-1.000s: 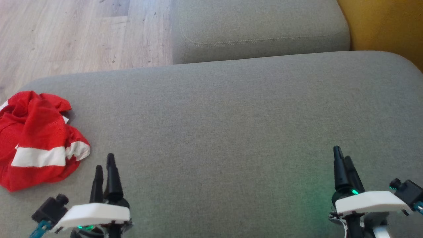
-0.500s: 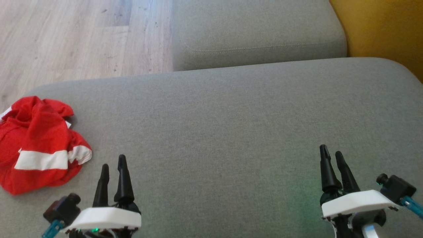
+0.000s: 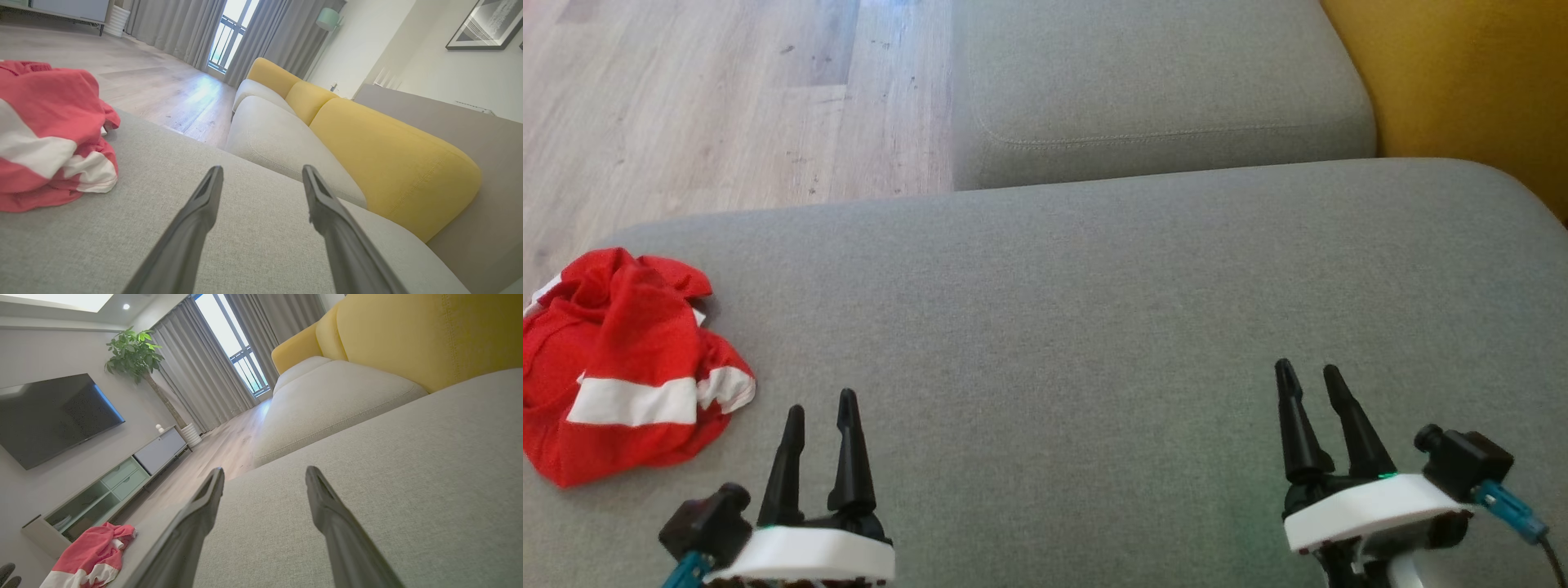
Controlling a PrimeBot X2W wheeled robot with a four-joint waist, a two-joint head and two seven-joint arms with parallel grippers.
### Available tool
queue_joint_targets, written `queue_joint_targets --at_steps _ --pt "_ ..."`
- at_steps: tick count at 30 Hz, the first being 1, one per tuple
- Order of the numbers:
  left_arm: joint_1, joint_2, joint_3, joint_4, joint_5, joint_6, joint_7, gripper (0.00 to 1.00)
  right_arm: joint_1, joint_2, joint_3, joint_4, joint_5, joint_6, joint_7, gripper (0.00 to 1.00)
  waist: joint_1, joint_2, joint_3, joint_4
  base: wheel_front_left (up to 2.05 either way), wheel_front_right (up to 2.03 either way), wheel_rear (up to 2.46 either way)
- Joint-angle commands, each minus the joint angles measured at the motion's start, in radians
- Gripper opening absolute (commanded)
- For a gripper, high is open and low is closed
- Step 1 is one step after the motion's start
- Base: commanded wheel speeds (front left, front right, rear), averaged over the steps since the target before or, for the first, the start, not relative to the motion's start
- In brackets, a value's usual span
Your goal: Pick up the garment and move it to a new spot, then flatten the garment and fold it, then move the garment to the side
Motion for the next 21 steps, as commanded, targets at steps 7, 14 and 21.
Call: queue_joint_targets --at_steps 7,14,21 --pt "-0.019 0.006 -0.005 -0.055 0.106 0.010 -0.034 1.00 -0.008 -0.006 0.040 -0.050 -0.112 -0.001 -0.036 1.00 0.0000 0.0000 -0.009 0.000 0.00 0.00 0.00" --pt "-0.009 0.006 -0.007 -0.046 0.184 0.022 -0.055 1.00 -0.002 -0.006 0.033 -0.041 -0.191 -0.001 -0.057 1.00 0.0000 0.0000 -0.011 0.005 0.00 0.00 0.00" --pt "-0.004 0.007 0.001 -0.024 0.264 0.045 -0.075 1.00 0.003 -0.007 0.022 -0.028 -0.272 -0.001 -0.077 1.00 0.0000 0.0000 -0.008 0.013 0.00 0.00 0.00"
